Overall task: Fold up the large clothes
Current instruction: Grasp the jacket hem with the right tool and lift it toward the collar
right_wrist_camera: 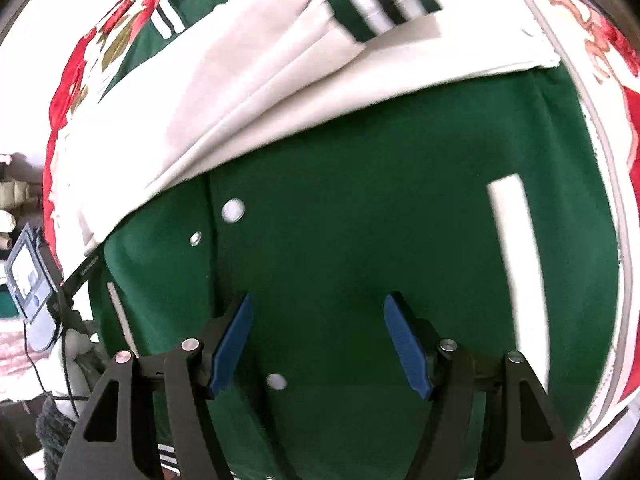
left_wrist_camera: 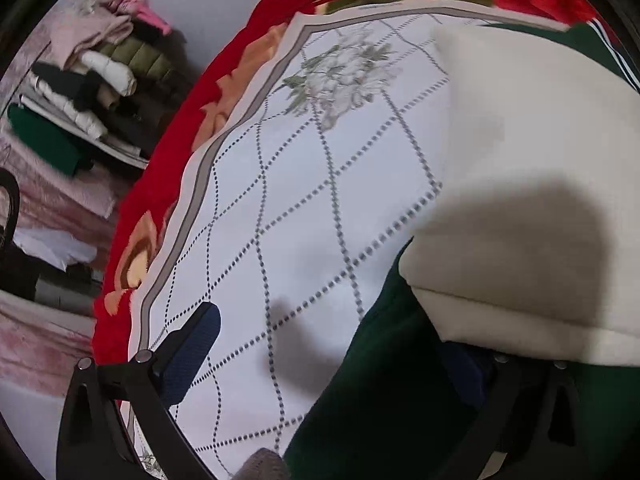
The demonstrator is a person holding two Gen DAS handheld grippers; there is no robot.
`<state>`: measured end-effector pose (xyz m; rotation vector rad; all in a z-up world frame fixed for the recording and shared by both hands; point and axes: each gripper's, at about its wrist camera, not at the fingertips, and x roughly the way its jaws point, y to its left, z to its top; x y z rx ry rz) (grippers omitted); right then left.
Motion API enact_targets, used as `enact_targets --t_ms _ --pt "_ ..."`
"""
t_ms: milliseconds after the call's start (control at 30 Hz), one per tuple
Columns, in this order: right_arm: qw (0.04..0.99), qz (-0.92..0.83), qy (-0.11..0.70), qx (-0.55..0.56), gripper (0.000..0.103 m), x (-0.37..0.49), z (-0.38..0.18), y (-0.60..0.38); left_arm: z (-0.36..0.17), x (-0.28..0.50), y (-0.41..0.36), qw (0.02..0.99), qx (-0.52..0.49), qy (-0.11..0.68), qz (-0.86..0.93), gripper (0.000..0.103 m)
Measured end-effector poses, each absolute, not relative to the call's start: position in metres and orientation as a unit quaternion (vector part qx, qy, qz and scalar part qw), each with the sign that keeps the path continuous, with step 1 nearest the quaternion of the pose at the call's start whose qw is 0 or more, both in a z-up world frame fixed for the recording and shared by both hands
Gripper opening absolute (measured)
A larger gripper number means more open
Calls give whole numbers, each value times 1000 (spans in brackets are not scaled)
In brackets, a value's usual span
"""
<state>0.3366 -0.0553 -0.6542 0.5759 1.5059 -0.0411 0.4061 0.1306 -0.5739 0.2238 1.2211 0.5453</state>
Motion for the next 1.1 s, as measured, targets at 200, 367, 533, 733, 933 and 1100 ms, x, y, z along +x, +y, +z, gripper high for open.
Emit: enact_targets --t_ms 200,367,533,733,933,1100 --pt "688 -43 670 276 69 324 -645 -118 -572 419 157 780 95 559 263 103" --pt "675 -98 663 308 69 290 -639 -174 -558 415 164 776 101 566 260 103" --pt "632 -142 692 320 69 241 -655 -217 -519 368 120 800 86 562 193 103" --pt "571 -137 770 250 34 195 -709 -214 -517 310 32 794 110 590 95 103" --pt "575 -91 773 252 46 198 -685 -226 -528 277 -32 775 140 614 57 103" --pt "546 -20 793 269 16 166 -708 -247 -517 257 -62 779 156 603 76 103"
